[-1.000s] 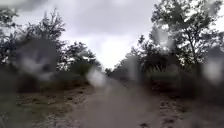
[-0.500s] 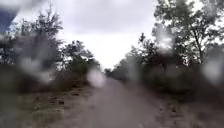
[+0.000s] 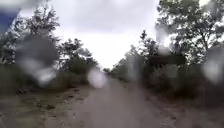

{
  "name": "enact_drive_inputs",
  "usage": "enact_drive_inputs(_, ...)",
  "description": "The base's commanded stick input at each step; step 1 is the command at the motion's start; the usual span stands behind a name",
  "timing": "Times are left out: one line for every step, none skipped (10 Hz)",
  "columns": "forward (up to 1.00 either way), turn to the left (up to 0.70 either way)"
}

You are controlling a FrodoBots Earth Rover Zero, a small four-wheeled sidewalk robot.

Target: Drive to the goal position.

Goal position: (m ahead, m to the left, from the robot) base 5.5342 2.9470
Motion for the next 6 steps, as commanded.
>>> enact_drive_inputs(0.7,0.0)
enact_drive_inputs(0.7,0.0)
enact_drive_inputs(0.7,0.0)
enact_drive_inputs(0.7,0.0)
enact_drive_inputs(0.7,0.0)
enact_drive_inputs(0.7,0.0)
